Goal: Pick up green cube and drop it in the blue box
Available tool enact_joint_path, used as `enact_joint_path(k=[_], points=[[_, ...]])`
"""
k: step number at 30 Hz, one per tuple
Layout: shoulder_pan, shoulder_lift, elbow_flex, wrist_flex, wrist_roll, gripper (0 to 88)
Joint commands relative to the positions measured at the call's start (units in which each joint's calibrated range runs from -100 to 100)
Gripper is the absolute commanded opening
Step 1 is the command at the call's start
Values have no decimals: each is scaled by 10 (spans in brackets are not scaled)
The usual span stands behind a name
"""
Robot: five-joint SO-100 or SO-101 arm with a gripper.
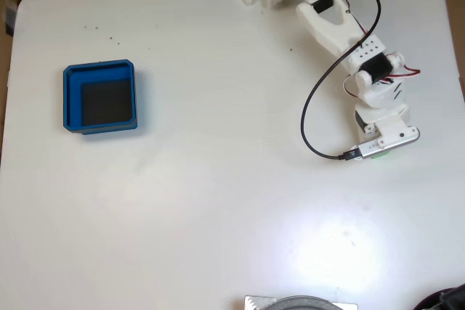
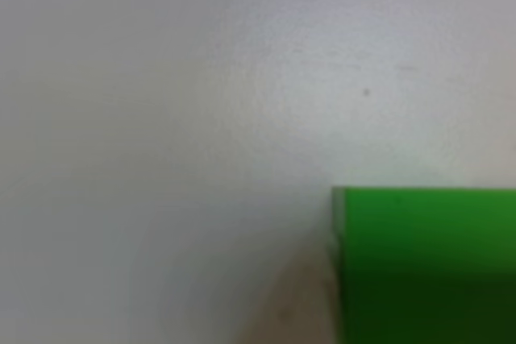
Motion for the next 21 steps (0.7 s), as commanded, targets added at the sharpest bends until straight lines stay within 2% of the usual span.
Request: enact_joint_path(k=[1, 21], points=[[1, -15, -31, 7, 1, 22], [5, -164, -35, 215, 3, 23]])
